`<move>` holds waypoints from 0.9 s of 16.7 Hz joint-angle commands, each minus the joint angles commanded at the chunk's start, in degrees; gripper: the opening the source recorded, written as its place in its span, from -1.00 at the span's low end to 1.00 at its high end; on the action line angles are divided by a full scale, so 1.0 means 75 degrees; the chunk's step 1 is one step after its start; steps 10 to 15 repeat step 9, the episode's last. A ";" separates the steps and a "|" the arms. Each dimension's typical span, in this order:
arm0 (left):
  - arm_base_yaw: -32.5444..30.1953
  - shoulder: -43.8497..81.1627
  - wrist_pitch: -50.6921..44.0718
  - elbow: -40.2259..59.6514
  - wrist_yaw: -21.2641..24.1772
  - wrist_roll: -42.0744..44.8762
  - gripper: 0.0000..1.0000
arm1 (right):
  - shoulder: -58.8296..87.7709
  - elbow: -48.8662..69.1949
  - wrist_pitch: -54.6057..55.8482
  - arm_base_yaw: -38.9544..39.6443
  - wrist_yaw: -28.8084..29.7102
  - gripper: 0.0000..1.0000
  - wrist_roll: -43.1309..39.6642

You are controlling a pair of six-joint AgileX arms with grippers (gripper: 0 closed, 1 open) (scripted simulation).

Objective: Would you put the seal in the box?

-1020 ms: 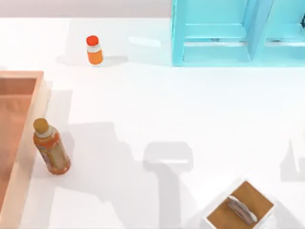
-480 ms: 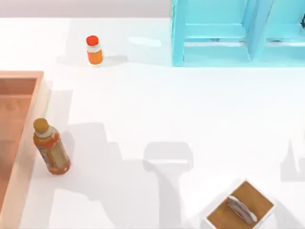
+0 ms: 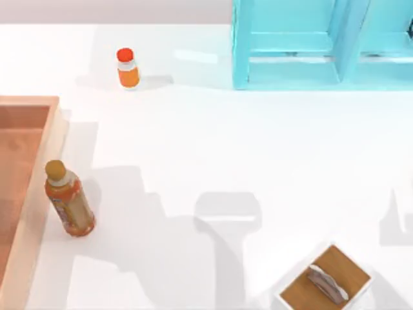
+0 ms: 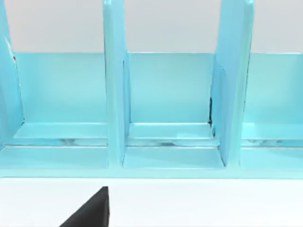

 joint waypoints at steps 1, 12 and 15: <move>0.0000 0.0000 0.0000 0.0000 0.0000 0.0000 0.66 | 0.0000 0.0000 0.0000 0.0000 0.0000 1.00 0.0000; 0.0000 0.0000 0.0000 0.0000 0.0000 0.0000 1.00 | 0.0000 0.0000 0.0000 0.0000 0.0000 1.00 0.0000; 0.0000 0.0000 0.0000 0.0000 0.0000 0.0000 1.00 | 0.0000 0.0000 0.0000 0.0000 0.0000 1.00 0.0000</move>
